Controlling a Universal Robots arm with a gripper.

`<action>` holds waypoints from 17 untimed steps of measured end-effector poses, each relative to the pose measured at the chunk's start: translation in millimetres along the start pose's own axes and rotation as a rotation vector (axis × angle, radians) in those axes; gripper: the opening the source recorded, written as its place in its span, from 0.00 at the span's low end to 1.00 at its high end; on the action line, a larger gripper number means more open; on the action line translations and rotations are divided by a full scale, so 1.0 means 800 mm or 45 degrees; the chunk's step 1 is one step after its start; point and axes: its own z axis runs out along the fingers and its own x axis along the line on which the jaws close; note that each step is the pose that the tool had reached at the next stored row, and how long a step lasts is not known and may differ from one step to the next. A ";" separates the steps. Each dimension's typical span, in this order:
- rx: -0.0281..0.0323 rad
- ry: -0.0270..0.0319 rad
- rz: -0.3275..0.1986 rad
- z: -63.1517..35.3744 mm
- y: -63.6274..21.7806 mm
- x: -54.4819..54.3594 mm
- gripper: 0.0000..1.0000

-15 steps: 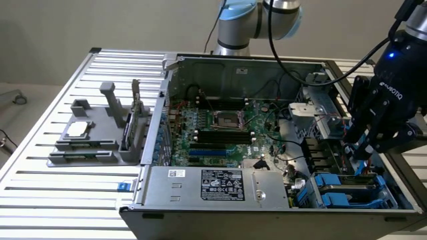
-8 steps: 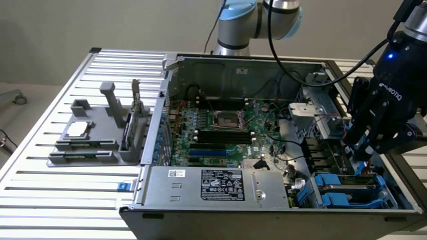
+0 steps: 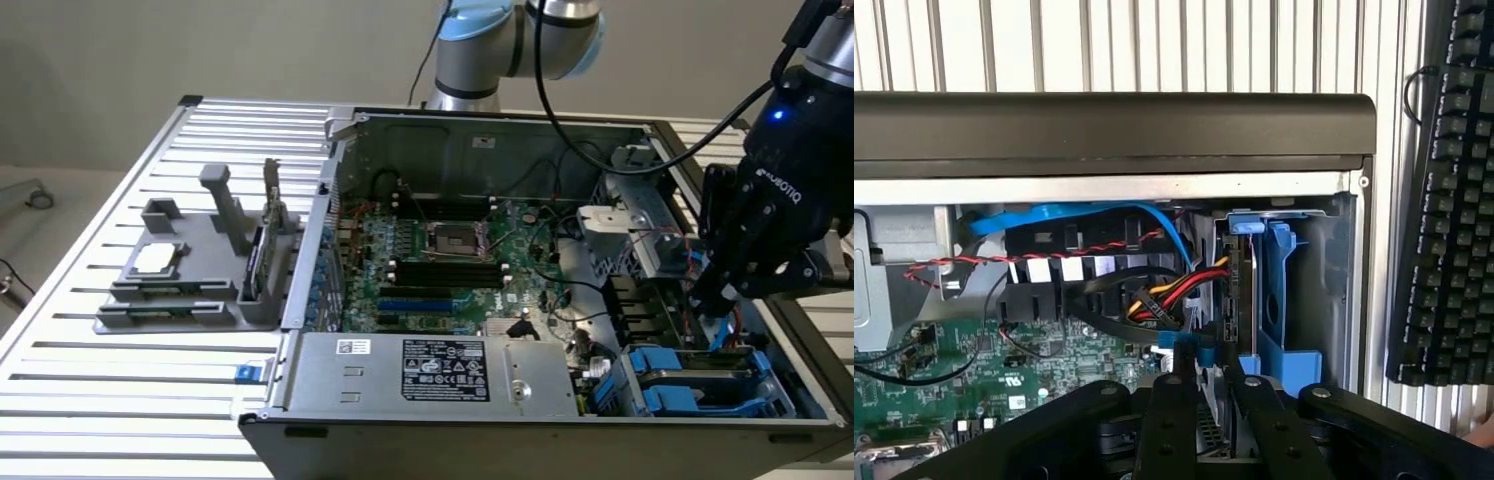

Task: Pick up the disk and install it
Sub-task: 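Insert the second disk wire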

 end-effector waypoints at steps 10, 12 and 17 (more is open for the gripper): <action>-0.0004 -0.0043 0.001 0.005 -0.002 0.000 0.20; -0.0002 -0.0044 0.002 0.005 -0.005 0.000 0.20; 0.0002 -0.0046 0.005 0.006 -0.014 0.000 0.20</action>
